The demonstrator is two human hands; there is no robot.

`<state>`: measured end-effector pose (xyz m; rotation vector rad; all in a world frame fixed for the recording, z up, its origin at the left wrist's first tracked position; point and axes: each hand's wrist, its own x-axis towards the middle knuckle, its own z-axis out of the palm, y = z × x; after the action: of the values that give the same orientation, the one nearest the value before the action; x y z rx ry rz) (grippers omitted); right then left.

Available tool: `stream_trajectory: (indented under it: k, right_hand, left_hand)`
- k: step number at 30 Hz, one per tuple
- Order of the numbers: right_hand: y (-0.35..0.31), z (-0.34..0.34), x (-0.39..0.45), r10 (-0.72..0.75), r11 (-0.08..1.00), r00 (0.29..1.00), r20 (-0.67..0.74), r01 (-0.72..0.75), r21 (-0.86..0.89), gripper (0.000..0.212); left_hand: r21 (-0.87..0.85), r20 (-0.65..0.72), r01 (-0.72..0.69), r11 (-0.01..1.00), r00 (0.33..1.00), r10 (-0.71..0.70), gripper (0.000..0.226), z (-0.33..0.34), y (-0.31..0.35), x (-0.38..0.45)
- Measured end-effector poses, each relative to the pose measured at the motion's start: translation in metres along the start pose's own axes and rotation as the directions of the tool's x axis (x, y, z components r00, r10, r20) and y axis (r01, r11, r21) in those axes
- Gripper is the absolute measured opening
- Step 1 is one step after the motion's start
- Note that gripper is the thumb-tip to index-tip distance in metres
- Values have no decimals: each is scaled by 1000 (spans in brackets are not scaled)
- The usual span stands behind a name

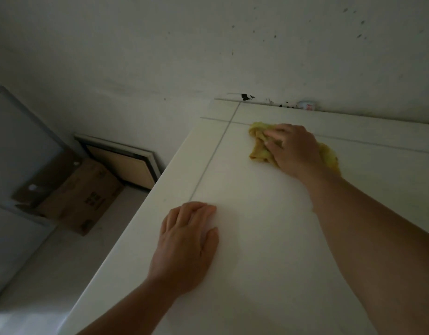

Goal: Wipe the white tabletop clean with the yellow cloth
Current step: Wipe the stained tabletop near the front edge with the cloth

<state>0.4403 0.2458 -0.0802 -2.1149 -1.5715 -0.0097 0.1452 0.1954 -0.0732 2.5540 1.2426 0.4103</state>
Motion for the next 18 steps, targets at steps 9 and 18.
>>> stream_trajectory:
  k: [9,18]
  right_hand:
    - [58,-37,-27,424,861,888,-178,-456,-226,35]
    - [37,-46,-95,73,992,997,37,-68,-110,36]
  left_hand:
    - [-3,-6,-25,1000,1000,25,39,2,0,-2]
    - [33,-37,-57,998,998,58,44,1,4,-3]
